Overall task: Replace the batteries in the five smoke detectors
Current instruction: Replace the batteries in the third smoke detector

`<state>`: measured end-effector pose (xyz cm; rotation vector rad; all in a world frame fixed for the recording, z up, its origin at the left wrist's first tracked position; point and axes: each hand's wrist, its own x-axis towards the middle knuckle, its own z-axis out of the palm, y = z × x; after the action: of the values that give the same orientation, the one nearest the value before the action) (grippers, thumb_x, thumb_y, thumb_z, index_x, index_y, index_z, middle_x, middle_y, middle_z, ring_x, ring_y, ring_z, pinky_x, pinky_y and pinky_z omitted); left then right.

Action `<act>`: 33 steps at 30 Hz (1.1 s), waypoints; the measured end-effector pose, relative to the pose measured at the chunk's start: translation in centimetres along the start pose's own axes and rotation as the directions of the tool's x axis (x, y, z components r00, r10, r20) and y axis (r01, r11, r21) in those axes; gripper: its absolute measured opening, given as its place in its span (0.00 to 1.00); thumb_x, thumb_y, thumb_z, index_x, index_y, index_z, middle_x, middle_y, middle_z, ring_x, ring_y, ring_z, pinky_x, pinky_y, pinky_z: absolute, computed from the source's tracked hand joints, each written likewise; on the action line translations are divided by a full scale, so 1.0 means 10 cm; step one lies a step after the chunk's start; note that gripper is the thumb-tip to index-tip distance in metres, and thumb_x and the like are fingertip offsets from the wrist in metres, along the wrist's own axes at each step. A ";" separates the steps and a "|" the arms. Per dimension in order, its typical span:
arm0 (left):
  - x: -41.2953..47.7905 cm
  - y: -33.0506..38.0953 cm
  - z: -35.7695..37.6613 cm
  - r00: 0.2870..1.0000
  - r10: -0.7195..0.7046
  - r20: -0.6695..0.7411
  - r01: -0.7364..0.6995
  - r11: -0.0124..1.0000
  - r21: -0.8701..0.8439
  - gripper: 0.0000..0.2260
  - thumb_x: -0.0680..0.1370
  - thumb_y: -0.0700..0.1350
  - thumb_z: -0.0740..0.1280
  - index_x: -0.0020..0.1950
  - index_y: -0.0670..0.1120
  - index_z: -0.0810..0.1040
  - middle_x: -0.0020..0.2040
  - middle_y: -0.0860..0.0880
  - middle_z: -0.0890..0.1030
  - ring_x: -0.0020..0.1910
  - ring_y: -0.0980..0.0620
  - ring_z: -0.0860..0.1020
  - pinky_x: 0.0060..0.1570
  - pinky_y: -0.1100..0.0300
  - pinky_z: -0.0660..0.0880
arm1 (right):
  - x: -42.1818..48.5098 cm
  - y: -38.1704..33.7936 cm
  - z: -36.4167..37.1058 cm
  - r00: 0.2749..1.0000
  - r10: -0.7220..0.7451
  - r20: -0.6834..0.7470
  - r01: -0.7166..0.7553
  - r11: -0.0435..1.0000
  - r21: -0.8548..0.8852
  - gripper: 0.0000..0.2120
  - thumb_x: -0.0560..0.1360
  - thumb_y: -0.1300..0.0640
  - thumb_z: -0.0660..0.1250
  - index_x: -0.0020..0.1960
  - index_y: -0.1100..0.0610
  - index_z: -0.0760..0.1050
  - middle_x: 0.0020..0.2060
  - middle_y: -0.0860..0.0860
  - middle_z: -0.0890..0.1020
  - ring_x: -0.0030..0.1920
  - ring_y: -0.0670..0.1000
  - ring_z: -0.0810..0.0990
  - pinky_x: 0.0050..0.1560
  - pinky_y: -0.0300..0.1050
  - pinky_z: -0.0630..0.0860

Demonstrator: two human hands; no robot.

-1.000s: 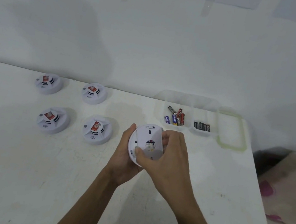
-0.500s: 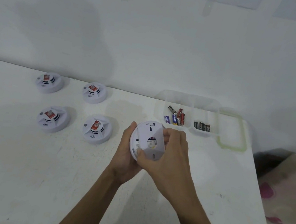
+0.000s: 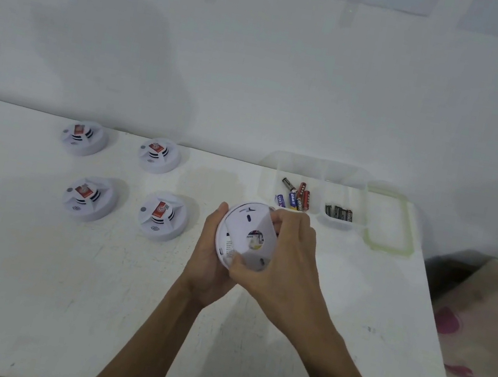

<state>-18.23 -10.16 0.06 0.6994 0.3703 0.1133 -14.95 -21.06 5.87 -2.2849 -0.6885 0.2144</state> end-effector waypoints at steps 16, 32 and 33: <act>0.14 -0.12 -0.26 0.979 -0.138 0.149 0.157 0.980 -0.122 0.30 0.75 0.65 0.53 0.63 0.47 0.78 0.63 0.41 0.78 0.60 0.39 0.77 0.57 0.44 0.75 | -0.02 0.43 -0.26 0.969 0.205 -0.137 -0.066 0.750 0.658 0.05 0.74 0.63 0.67 0.43 0.64 0.72 0.37 0.60 0.77 0.36 0.52 0.73 0.36 0.45 0.72; 0.21 -0.21 -0.29 0.839 -0.244 0.487 0.385 0.898 -0.213 0.33 0.77 0.61 0.60 0.74 0.41 0.62 0.71 0.35 0.66 0.68 0.33 0.67 0.65 0.42 0.66 | -0.10 1.36 0.44 0.972 0.233 0.022 -0.234 0.971 0.048 0.15 0.70 0.53 0.71 0.36 0.51 0.64 0.36 0.47 0.68 0.38 0.47 0.67 0.39 0.38 0.65; 0.21 -0.21 -0.28 0.830 -0.249 0.499 0.400 0.890 -0.220 0.33 0.77 0.61 0.60 0.74 0.41 0.62 0.71 0.35 0.66 0.68 0.33 0.66 0.65 0.42 0.67 | -0.12 1.40 0.48 0.973 0.221 0.061 -0.218 0.975 -0.044 0.13 0.71 0.51 0.71 0.40 0.52 0.65 0.40 0.46 0.68 0.42 0.47 0.67 0.43 0.38 0.64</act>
<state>-17.42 -9.55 -3.89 0.3145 0.0062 -0.3183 -11.74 -27.14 -7.33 -2.3980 -0.4745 0.3859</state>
